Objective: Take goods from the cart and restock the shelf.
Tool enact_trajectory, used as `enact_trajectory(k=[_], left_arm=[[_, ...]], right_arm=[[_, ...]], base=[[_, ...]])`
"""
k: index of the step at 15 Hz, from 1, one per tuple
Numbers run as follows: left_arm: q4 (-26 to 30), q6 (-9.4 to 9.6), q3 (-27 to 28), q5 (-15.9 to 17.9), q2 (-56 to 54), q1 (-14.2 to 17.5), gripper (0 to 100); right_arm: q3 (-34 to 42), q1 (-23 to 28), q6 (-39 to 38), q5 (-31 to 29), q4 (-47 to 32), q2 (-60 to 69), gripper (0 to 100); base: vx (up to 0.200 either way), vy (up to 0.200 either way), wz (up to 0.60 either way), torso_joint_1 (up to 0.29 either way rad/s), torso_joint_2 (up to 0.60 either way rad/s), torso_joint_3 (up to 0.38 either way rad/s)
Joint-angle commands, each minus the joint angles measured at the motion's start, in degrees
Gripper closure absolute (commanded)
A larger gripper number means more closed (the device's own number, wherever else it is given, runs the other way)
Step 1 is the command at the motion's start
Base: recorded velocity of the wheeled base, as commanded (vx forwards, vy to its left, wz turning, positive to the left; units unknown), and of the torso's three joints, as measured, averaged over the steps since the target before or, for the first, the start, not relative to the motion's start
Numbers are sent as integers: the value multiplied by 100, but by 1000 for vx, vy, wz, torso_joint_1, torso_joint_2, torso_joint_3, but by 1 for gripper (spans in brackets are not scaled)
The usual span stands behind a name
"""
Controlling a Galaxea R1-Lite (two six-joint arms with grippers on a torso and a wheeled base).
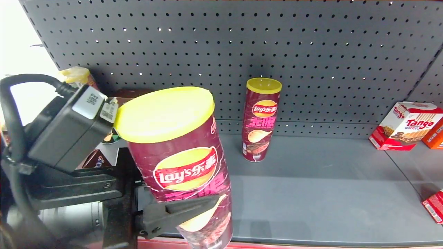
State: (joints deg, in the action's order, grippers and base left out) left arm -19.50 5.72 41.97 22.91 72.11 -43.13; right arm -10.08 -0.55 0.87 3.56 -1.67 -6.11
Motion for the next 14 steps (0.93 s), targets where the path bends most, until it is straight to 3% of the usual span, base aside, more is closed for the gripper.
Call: enact_trajectory(k=[1, 3, 4, 6, 10, 14], left_arm=[[8, 17, -58, 21, 181, -82, 100], [8, 8, -207, 12, 172, -99, 100], [-1, 8, -277, 12, 128, -90, 100], [-1, -18, -383, 12, 23, -20, 100], [-1, -27, -400, 3, -83, 68, 100], [-1, -27, -374, 3, -83, 121, 100]], right_arm=[[-1725, -200, 309, 1165, -114, -2000, 0], [-2235, -341, 414, 1516, 70, -2808, 0], [-2516, -710, 502, 1613, 79, -3283, 0], [-2622, -1009, 704, 1455, 229, -3977, 0], [-2833, -1299, 942, 1411, 1793, -5612, 0], [-3545, -1597, 819, 1472, 1951, -6728, 0]], base=[[0, 0, 0, 0, 0, 0], [0, 0, 0, 0, 0, 0], [0, 0, 0, 0, 0, 0], [0, 0, 0, 0, 0, 0], [0, 0, 0, 0, 0, 0], [0, 0, 0, 0, 0, 0]])
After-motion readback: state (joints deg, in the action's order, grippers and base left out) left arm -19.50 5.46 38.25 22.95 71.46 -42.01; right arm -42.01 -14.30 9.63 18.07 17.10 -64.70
